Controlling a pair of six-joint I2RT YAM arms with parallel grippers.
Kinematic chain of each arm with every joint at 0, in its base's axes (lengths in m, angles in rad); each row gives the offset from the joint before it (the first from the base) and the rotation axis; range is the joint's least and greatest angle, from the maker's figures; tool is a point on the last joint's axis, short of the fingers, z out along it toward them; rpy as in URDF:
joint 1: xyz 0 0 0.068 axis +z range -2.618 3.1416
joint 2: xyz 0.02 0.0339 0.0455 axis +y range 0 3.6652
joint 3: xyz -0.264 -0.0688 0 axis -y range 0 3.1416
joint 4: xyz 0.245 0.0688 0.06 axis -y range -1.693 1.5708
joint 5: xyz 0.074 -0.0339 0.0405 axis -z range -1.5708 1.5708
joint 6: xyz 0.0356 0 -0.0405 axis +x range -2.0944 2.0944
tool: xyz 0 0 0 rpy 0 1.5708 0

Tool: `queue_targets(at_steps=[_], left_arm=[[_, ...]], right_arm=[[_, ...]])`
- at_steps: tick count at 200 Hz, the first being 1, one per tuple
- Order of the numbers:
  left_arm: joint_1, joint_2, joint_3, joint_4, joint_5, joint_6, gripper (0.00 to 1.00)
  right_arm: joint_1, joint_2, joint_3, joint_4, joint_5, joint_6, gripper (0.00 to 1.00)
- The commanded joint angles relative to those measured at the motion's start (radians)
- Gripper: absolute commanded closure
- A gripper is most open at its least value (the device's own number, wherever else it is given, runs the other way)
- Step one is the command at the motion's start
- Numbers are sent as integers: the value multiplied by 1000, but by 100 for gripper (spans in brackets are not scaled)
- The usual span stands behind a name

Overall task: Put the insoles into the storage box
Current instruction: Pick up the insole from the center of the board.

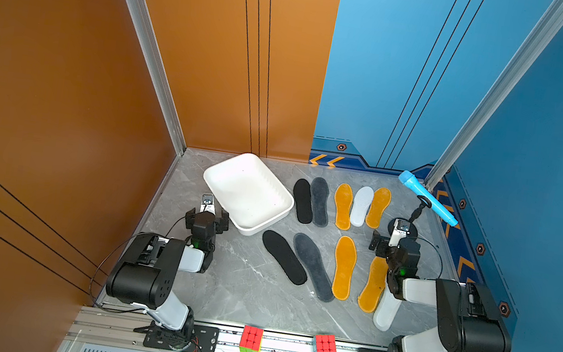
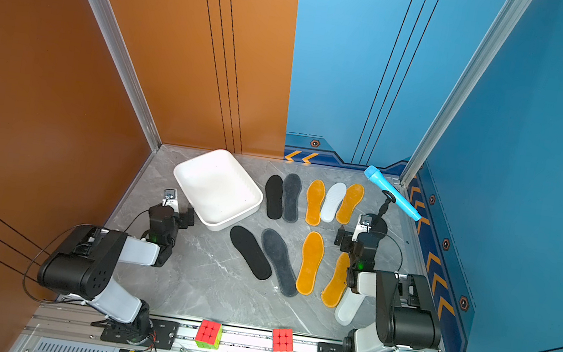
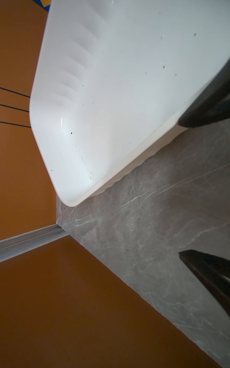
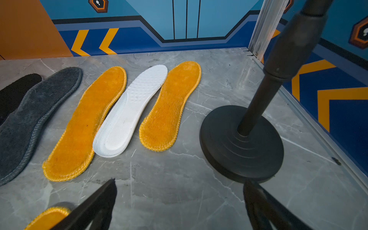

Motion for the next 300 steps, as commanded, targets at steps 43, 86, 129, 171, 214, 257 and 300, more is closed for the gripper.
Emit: queue_targets(at_steps=[43,86,129,171,214,257,300], left_arm=[[4,-2,3,3,22,-11,2],[-44,-37,-29,43,-40,28,2],[-97,-153,-62,24,-104,81,2],[-136,-348,-35,-142,-153,96,2],[-143,-515,177,-696,-87,-62,2],[-143,-587,272,-959,19,-337,2],[-135,-585,285,-1017,130,-500,2]], right_arm=[[-2,2,17,-3,-1,8,0],[2,-67,69,-149,4,4,4],[2,-196,158,-394,-37,18,5],[40,-178,455,-841,-177,118,7],[220,83,863,-1235,-181,152,12],[343,411,1194,-1395,-288,257,28],[398,606,1337,-1394,-350,322,31]])
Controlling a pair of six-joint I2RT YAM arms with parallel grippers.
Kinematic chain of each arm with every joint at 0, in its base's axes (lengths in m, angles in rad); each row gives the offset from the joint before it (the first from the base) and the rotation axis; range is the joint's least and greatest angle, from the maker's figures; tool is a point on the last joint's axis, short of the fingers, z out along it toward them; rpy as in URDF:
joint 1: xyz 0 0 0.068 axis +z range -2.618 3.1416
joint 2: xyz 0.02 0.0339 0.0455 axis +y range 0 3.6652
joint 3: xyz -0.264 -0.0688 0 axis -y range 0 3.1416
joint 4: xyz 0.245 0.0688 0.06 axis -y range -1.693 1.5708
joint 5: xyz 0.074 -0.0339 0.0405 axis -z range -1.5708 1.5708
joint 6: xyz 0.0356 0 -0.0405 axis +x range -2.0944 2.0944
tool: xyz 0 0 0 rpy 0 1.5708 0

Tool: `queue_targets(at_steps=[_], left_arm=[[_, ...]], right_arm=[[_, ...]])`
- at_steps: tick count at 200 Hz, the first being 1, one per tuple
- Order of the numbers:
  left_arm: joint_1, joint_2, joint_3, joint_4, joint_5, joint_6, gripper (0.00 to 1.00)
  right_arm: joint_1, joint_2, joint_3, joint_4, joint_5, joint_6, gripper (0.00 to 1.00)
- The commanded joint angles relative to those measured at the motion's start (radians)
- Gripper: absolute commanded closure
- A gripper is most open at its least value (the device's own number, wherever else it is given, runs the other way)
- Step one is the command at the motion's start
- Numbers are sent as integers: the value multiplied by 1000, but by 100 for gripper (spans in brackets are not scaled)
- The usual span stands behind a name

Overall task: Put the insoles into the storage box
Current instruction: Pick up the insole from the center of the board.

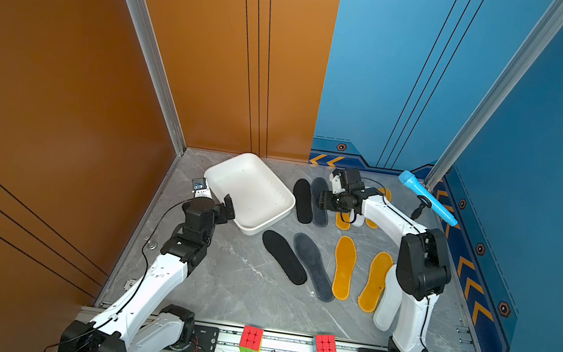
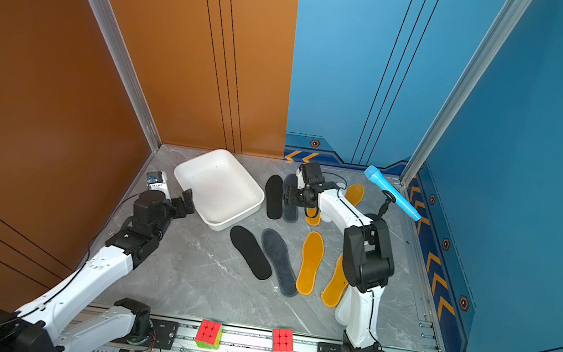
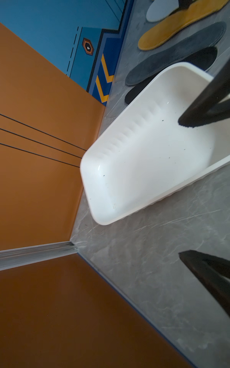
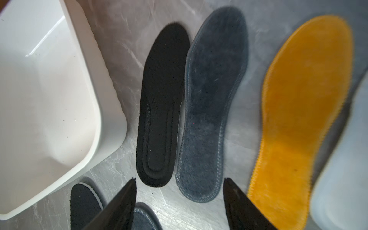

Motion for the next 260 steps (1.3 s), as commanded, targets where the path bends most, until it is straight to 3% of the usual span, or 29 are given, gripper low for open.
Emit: queue_targets(at_steps=[1,64,129,260], left_arm=[[0,6,27,-113,96,-146,2],[16,33,30,-85,218,-190,2],[37,49,23,-44,269,-244,2],[90,163,33,114,552,-316,2]], right_arm=[[17,70,73,-83,-59,68,31],[27,133,87,-46,-106,80,39],[21,119,115,-23,-99,58,44],[12,270,272,-20,-84,44,58]])
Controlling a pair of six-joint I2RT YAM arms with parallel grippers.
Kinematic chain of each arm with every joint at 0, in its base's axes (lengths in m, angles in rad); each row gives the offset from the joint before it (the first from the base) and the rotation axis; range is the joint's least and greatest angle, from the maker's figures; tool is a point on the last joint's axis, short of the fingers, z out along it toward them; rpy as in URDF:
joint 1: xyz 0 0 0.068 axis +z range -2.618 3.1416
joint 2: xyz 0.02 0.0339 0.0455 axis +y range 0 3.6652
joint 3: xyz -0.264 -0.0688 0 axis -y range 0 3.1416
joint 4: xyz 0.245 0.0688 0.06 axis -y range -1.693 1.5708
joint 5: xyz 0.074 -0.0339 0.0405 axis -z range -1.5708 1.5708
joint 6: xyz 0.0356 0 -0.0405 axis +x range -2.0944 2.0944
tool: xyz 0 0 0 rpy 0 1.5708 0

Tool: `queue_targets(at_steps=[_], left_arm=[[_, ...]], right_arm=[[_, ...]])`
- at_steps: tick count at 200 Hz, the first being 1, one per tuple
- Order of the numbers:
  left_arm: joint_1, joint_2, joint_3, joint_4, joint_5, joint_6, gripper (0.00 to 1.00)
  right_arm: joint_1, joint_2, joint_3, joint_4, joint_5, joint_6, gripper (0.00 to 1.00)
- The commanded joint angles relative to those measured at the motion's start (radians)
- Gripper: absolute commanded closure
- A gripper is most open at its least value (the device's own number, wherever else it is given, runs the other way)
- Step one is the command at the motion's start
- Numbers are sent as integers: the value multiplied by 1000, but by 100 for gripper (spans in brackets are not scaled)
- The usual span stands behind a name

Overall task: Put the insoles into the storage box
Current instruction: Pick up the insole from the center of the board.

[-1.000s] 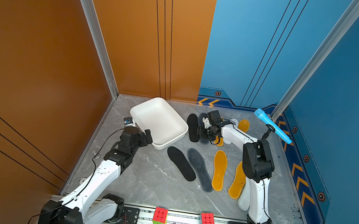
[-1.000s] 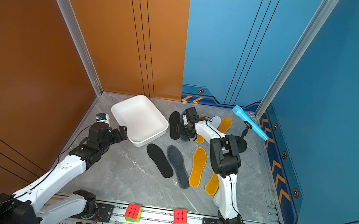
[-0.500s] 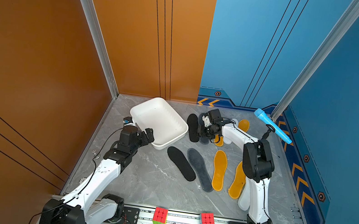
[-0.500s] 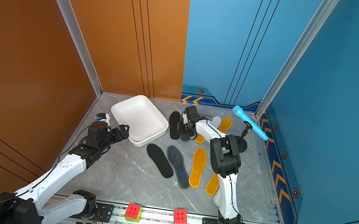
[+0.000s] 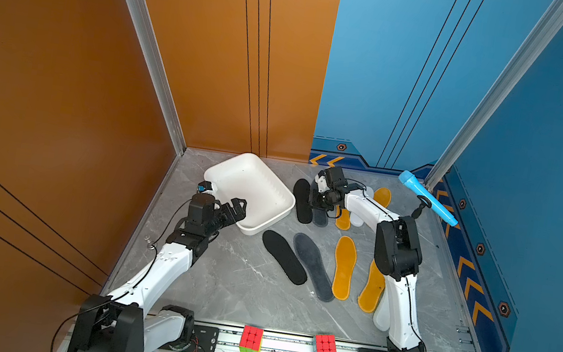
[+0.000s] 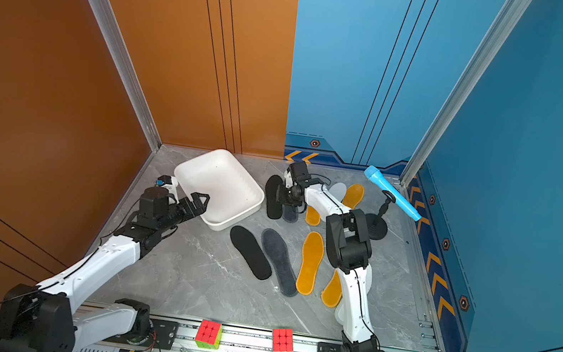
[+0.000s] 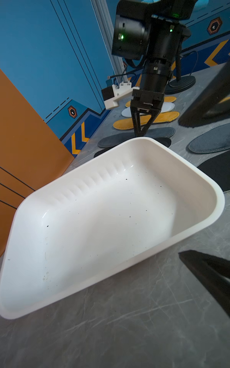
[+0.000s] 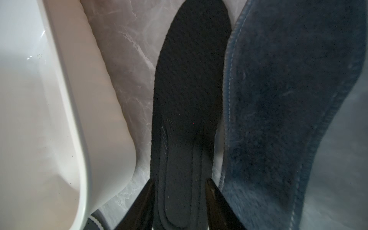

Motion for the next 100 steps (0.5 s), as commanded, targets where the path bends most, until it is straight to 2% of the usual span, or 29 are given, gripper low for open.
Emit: queue_targets(at_steps=[1,51,100], left_arm=[[8,12,30,37,82,-14,2],[13,11,33,46,138,-31,2],[15,21,41,47,134,-53,2]], right_arm=[[-6,26,43,-11,20,-20,58],[-7,58,56,-27,37,-29,59],[-1,65,52,-66,90,-80,57]])
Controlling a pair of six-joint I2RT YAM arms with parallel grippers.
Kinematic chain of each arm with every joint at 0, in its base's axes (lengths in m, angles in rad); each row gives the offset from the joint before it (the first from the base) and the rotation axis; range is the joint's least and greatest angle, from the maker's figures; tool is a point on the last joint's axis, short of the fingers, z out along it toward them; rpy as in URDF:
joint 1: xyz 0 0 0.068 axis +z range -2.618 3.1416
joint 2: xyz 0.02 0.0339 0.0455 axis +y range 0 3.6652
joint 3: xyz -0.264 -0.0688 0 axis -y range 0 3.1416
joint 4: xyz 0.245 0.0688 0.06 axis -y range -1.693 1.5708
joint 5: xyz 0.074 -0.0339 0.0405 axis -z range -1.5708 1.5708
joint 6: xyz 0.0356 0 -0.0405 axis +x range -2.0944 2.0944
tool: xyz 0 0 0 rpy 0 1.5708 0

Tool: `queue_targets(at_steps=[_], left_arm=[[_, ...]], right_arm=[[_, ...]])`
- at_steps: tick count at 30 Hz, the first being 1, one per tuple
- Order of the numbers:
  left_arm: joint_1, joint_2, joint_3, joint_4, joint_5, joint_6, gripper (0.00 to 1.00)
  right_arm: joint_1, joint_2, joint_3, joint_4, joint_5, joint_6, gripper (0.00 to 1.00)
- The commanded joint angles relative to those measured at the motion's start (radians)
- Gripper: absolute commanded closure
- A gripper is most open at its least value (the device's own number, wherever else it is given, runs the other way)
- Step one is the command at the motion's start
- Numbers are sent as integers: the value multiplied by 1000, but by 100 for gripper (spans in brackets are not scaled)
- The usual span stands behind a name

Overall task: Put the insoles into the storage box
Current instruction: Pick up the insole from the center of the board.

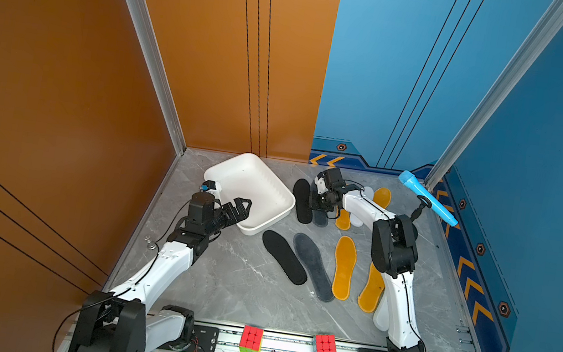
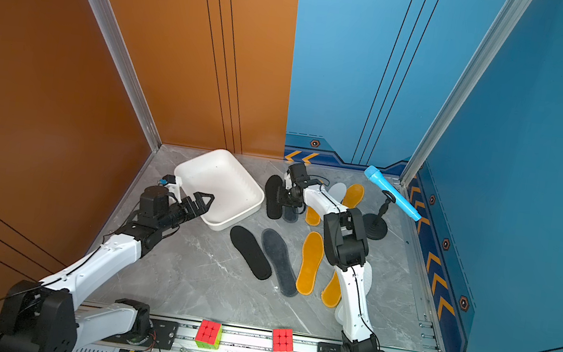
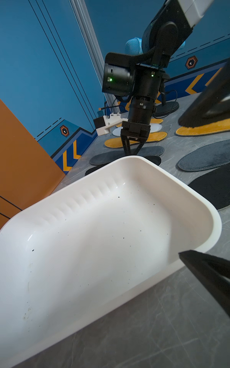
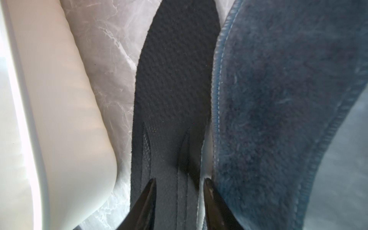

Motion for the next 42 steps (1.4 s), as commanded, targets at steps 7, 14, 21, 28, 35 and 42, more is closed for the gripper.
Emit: queue_targets(at_steps=[7,14,21,28,35,42], left_arm=[[8,21,35,13,25,-39,2],[3,25,38,13,27,-56,2],[3,22,34,0,31,-55,2],[7,9,28,-9,30,-54,2],[7,1,19,-3,19,-78,2],[0,8,30,25,8,-103,2]], right_arm=[[4,46,36,-84,32,-63,57],[34,67,36,-100,54,-69,61],[38,75,25,-100,68,-50,82],[13,28,-54,-5,30,-22,100],[-21,-110,-228,202,-95,-59,100],[-34,-203,-325,289,-124,-72,100]])
